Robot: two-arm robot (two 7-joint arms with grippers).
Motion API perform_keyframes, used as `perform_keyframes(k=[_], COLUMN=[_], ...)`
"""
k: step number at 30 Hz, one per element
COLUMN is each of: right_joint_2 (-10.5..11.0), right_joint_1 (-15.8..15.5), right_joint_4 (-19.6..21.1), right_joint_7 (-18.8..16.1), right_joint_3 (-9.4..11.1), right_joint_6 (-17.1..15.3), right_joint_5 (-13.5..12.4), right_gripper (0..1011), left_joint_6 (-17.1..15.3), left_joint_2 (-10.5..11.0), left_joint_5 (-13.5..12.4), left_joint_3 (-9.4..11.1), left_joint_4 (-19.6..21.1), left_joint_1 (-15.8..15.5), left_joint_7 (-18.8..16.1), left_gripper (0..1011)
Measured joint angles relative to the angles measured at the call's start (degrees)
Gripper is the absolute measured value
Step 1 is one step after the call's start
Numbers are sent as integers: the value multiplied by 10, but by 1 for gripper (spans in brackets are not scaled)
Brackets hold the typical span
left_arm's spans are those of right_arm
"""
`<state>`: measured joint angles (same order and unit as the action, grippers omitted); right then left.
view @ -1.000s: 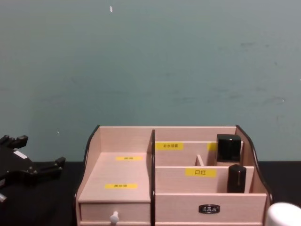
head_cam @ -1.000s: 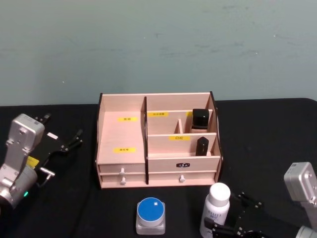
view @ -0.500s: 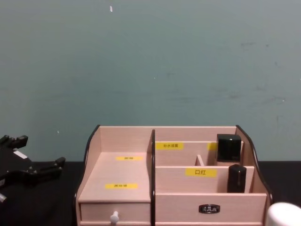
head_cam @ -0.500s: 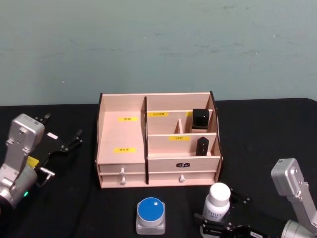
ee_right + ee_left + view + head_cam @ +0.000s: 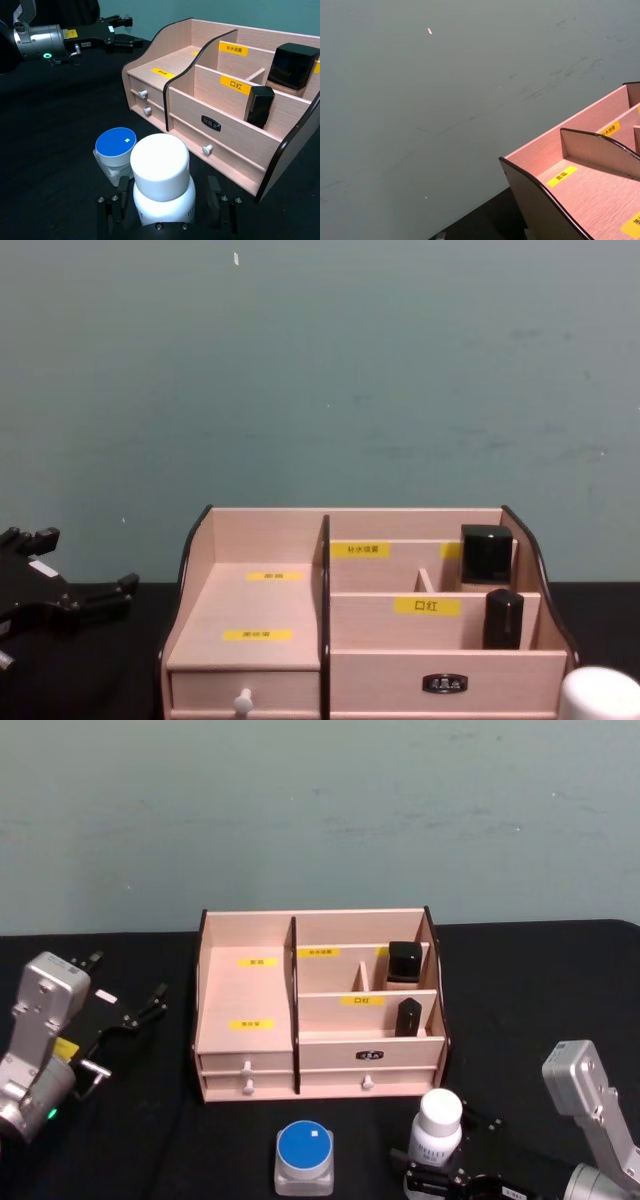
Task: Pick up the facial cleanser and watermelon frost from the table and place them into the tiered storage box.
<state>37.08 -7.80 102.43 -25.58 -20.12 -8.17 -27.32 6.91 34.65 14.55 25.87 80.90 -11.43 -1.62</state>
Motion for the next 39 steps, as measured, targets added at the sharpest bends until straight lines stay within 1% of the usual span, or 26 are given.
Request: perform_keyframes(k=[1,4,6,8,10,14,25,29,33,39], right_joint_2=[0,0,0,1,1,1,1,0,-1,-3], right_joint_1=[0,0,-1,-1,-1,-1,-1,-2,3,21], right_joint_4=[0,0,1,1,1,1,2,3,9,25], right_joint_7=[0,0,0,0,0,0,0,0,3,10], right_joint_3=[0,0,0,1,1,1,1,4,6,8], right_joint_6=[0,0,0,0,0,0,-1,2,4,3], right_joint_5=[0,0,-1,-1,-1,-2,-2,-5,-5,3], right_gripper=[980,894,864,795,760,612,603,602,603,603], left_joint_6=[0,0,0,0,0,0,0,0,0,0], left_joint_2=[0,0,0,0,0,0,0,0,0,0], left_joint_5=[0,0,0,0,0,0,0,0,0,0], left_joint_3=[0,0,0,0,0,0,0,0,0,0], left_joint_4=[0,0,0,0,0,0,0,0,0,0], left_joint_1=[0,0,0,0,0,0,0,0,0,0], left_joint_7=[0,0,0,0,0,0,0,0,0,0], left_gripper=[1010,1010,1010,1010,1010,1010,1010,1010,1010,1010])
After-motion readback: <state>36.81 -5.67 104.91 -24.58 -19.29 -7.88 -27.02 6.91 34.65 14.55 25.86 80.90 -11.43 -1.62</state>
